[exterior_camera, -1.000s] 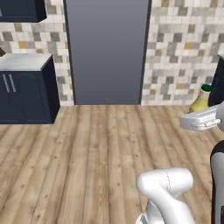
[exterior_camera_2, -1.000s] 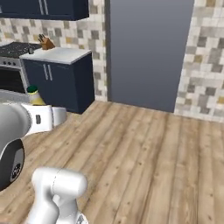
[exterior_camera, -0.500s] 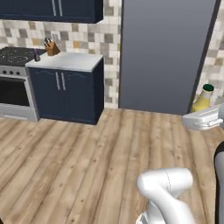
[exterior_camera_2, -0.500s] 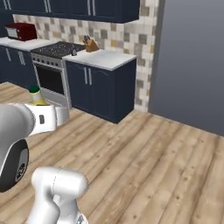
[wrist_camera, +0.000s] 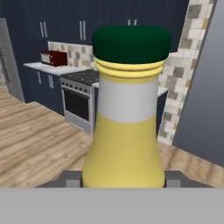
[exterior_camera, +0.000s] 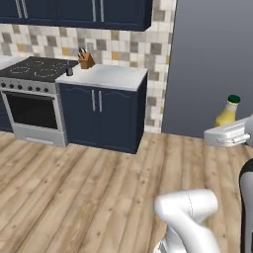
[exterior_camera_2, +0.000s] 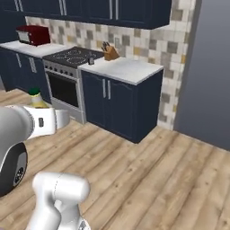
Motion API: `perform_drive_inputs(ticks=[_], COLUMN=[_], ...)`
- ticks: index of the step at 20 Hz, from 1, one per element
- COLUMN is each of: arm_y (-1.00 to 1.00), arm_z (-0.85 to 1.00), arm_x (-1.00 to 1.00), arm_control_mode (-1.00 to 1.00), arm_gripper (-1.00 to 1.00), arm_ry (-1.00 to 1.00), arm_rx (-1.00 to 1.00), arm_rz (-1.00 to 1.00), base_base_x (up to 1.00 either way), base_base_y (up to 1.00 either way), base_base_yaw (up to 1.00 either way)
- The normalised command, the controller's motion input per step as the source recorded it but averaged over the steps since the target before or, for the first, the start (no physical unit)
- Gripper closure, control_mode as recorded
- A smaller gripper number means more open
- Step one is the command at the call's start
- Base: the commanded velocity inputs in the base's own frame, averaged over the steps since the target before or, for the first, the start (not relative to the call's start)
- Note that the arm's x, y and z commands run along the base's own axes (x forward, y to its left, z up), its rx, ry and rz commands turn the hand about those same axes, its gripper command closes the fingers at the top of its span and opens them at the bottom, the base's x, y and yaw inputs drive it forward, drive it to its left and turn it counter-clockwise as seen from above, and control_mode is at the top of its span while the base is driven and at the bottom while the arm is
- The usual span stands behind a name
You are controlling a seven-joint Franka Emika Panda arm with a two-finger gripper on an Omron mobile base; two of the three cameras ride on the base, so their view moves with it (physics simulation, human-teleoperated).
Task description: Take 2 condiments from the cabinet and move them on the counter near the stove.Make sure the condiments are lined up with each other, next to each other.
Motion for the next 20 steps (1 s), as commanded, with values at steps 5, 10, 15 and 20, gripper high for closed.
perform_drive_inputs(ticks=[5,10,15,20], arm_y=[0.00,0.00,0.00,0.00], arm_z=[0.00,0.00,0.00,0.00], arm_x=[0.00,0.00,0.00,0.00], arm_control_mode=[1.00,1.00,1.00,1.00], arm_gripper=[1.00,1.00,1.00,1.00], arm_ry=[0.00,0.00,0.00,0.00], arm_rx=[0.00,0.00,0.00,0.00], arm_rz=[0.00,0.00,0.00,0.00], base_base_x=[1.00,1.00,1.00,1.00], base_base_y=[0.11,0.00,-0.01,0.00], base_base_yaw=[0.24,0.29,0.22,0.16])
